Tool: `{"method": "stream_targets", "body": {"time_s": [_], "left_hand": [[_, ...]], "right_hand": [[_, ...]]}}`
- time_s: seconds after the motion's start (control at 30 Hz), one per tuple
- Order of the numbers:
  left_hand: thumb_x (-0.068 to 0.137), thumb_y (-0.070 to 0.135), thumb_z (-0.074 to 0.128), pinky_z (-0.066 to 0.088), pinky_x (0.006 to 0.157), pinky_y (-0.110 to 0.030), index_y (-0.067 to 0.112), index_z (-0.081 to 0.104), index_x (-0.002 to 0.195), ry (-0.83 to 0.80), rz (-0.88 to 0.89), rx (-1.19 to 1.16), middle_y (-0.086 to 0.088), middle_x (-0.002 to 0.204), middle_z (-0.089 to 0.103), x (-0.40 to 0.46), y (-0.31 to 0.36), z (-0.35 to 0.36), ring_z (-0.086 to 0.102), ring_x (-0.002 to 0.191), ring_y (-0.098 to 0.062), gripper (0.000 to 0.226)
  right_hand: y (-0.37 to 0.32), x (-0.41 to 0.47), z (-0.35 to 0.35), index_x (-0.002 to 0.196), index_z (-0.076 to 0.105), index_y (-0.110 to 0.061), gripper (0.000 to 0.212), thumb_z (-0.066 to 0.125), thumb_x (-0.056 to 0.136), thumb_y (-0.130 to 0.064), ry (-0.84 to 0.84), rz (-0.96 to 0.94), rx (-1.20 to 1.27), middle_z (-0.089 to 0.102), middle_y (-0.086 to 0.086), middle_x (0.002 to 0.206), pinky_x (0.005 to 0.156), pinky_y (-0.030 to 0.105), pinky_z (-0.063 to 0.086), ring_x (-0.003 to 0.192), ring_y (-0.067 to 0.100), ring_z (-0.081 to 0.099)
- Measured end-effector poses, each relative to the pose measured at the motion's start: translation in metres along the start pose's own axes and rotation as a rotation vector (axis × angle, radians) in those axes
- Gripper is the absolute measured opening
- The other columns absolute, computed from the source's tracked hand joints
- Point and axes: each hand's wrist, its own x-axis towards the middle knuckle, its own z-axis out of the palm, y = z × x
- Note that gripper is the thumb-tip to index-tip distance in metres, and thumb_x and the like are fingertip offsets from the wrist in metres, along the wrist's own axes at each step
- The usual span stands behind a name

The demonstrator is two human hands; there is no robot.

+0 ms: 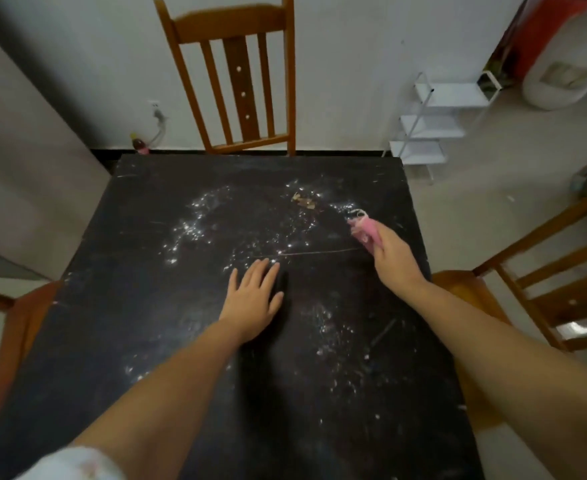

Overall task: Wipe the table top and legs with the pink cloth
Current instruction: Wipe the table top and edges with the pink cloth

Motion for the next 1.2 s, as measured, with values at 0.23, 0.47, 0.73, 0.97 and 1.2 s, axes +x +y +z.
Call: {"method": "stream_targets", "body": {"time_s": [0.23, 0.47, 0.73, 0.97, 1.2], "left_hand": [[0.098, 0.039, 0.026, -0.003, 0.114, -0.045, 0.021, 0.016, 0.147, 0.144, -0.051, -0.078, -0.001, 0.156, 0.011, 0.123, -0.040, -0.005, 0.001, 0.143, -0.016, 0.053], [0.097, 0.035, 0.030, -0.004, 0.115, -0.041, 0.017, 0.026, 0.144, 0.243, -0.046, -0.107, -0.003, 0.154, 0.017, 0.135, -0.049, 0.012, 0.006, 0.143, -0.017, 0.050], [0.097, 0.035, 0.029, -0.005, 0.115, -0.041, 0.016, 0.025, 0.144, 0.215, -0.062, -0.116, -0.003, 0.155, 0.015, 0.133, -0.047, 0.009, 0.005, 0.143, -0.016, 0.051], [0.088, 0.047, 0.011, -0.003, 0.115, -0.039, 0.016, 0.032, 0.141, 0.259, -0.060, -0.078, -0.003, 0.152, 0.023, 0.136, -0.050, 0.014, 0.013, 0.142, -0.016, 0.066], [0.086, 0.048, 0.009, -0.003, 0.114, -0.038, 0.016, 0.031, 0.142, 0.245, -0.077, -0.071, -0.003, 0.153, 0.021, 0.135, -0.047, 0.011, 0.012, 0.142, -0.016, 0.068]], "right_hand": [[0.055, 0.135, -0.001, 0.128, 0.053, -0.013, 0.043, 0.033, 0.091, -0.018, 0.221, -0.015, -0.145, 0.052, 0.011, 0.134, 0.110, 0.033, 0.031, 0.123, 0.025, 0.048], [0.079, 0.181, 0.029, 0.137, 0.041, -0.024, 0.058, 0.044, 0.083, -0.002, 0.036, 0.086, -0.637, 0.034, 0.009, 0.147, 0.107, 0.057, 0.020, 0.133, 0.044, 0.027], [0.005, 0.006, 0.071, 0.136, 0.042, -0.024, 0.064, 0.040, 0.080, 0.006, -0.431, -0.331, -0.182, 0.038, -0.004, 0.145, 0.117, 0.029, 0.013, 0.137, 0.014, 0.029], [0.072, 0.219, -0.051, 0.136, 0.047, -0.012, 0.056, 0.037, 0.084, 0.007, -0.059, -0.001, -0.365, 0.048, 0.018, 0.135, 0.106, 0.032, 0.029, 0.124, 0.029, 0.044], [0.056, 0.096, 0.011, 0.138, 0.041, -0.019, 0.049, 0.034, 0.089, -0.014, -0.150, -0.045, -0.241, 0.031, 0.003, 0.149, 0.113, 0.017, 0.009, 0.141, 0.019, 0.019]]}}
